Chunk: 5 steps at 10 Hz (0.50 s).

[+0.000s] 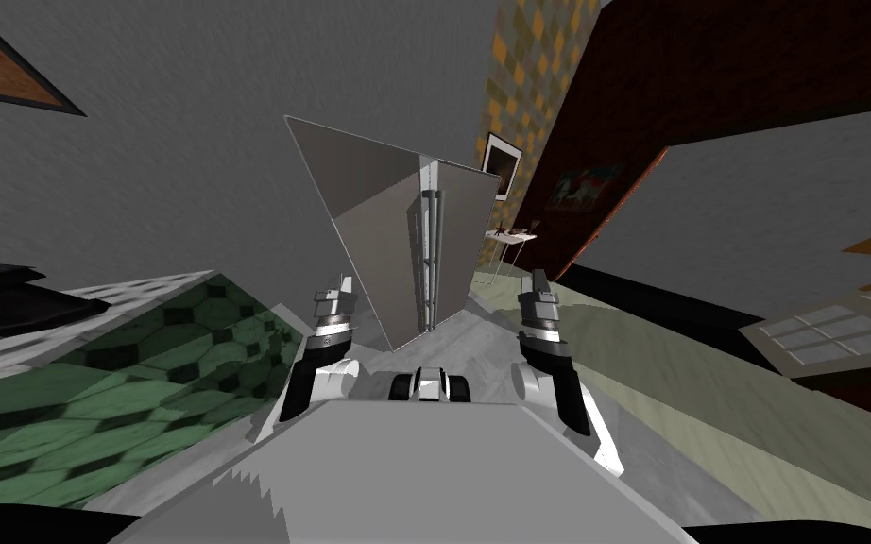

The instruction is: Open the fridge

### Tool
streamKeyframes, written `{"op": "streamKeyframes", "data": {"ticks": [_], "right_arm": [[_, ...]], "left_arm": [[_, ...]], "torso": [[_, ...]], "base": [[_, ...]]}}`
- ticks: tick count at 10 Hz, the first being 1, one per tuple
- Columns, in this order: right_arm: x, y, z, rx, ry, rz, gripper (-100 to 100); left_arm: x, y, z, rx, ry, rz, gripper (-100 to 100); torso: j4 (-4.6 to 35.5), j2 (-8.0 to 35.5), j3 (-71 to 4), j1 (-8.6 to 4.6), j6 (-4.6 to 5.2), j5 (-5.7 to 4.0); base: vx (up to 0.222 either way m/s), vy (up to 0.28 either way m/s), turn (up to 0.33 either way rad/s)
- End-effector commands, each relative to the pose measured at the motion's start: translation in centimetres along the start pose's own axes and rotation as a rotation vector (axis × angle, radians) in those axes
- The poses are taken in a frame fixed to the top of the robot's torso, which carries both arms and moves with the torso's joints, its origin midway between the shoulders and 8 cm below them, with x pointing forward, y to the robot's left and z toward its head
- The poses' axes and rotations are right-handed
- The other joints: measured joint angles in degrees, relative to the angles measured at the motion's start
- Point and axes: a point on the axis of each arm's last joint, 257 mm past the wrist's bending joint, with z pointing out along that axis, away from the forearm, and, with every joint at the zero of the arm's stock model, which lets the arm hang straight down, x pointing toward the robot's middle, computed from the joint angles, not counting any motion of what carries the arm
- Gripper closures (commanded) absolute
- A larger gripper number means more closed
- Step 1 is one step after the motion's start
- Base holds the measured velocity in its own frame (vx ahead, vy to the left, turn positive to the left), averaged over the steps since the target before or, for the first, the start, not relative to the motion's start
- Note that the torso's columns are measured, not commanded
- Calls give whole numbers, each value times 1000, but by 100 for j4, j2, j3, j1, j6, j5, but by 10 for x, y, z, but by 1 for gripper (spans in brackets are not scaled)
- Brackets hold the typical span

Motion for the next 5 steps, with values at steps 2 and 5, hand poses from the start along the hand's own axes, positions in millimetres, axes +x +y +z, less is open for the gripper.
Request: {"op": "streamKeyframes", "data": {"ticks": [2, 5], "right_arm": [[0, 0, 0, 1, 0, 0, 0], [0, 0, 0, 1, 0, 0, 0]], "left_arm": [[9, 7, 20, -29, 80, 46, -100], [11, 10, 37, -46, 107, 69, -100]], "torso": [[241, 232, -515, -12, 0, -4], [267, 265, -539, -1, 0, -1]], "base": [[56, -64, 36], [70, -88, 29]]}}
